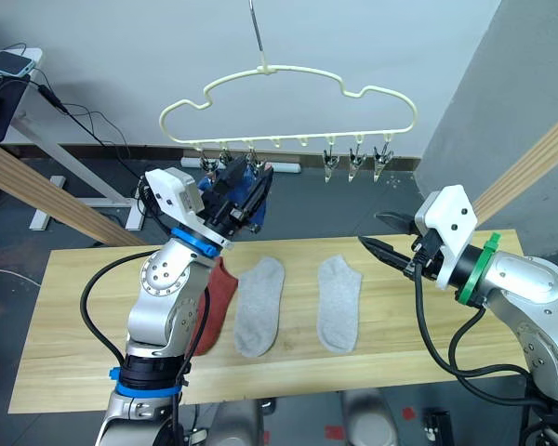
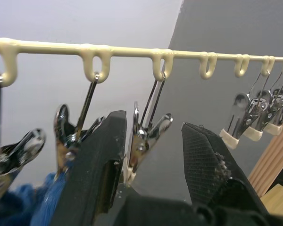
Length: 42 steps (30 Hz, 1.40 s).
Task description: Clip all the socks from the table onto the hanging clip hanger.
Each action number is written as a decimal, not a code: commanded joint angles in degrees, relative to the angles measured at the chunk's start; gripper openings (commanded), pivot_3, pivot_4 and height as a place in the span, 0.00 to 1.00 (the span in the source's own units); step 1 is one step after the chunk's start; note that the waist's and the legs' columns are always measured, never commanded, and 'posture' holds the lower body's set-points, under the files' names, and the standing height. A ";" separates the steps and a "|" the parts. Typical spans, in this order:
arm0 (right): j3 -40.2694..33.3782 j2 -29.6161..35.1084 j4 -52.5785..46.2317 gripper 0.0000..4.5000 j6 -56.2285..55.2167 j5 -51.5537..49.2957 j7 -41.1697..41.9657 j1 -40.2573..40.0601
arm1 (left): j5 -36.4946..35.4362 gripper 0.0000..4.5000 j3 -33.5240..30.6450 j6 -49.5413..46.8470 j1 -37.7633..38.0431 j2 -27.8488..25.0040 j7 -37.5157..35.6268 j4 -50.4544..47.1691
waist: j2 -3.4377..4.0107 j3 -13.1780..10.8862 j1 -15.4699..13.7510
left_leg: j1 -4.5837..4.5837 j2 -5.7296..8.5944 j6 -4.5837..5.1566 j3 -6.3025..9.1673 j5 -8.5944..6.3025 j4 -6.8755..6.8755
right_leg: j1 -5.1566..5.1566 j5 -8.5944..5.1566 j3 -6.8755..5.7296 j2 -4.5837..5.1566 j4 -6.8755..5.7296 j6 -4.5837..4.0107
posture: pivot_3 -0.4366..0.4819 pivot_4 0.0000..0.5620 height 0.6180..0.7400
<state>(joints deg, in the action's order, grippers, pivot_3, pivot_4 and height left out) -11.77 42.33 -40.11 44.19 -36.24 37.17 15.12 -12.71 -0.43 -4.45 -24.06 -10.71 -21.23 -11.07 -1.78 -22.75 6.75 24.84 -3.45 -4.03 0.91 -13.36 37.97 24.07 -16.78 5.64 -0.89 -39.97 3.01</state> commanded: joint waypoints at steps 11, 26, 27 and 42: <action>-0.06 1.21 0.50 0.50 -1.27 -2.29 1.51 2.72 | 0.30 0.47 0.20 0.07 -1.73 0.48 2.03 -1.58 | 0.00 0.00 0.15 | 0.00 0.00 0.00 0.01 0.00 0.01 | 0.00 0.00 -0.01 0.00 0.00 0.00 | 0.16 0.64 0.92; 0.09 0.91 -0.15 0.50 -0.97 -2.39 0.88 1.81 | -0.19 0.00 0.03 0.30 -1.85 0.40 1.31 -0.77 | 0.00 0.00 0.20 | 0.00 0.00 0.00 0.01 0.00 0.01 | -0.01 0.00 -0.01 0.00 -0.01 0.00 | 0.16 0.64 0.92; 0.41 0.82 -0.33 0.50 -0.99 -2.06 0.66 1.43 | -0.25 0.00 -0.07 0.23 -1.83 0.26 1.23 -0.79 | 0.00 0.00 0.20 | 0.00 0.00 0.00 0.01 0.01 0.01 | -0.01 0.00 -0.01 0.00 -0.01 0.00 | 0.16 0.65 0.92; 27.25 -16.44 9.55 1.00 -7.87 27.78 -24.01 -11.13 | -2.06 0.00 -0.36 -2.37 -0.79 -2.10 -1.00 -3.19 | -0.03 0.04 0.99 | -0.03 -0.04 -0.23 0.02 0.17 0.01 | 0.01 0.01 0.01 -0.02 -0.05 0.02 | 0.20 0.67 0.92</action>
<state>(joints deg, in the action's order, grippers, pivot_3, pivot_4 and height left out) 13.43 26.85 -30.95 38.12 -11.21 15.10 4.17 -14.23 -0.67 -6.33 -25.34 -12.38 -21.94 -11.78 -1.82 -22.71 7.74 24.81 -3.48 -4.26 0.92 -13.19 37.98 24.09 -16.77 5.65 -0.91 -40.03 3.04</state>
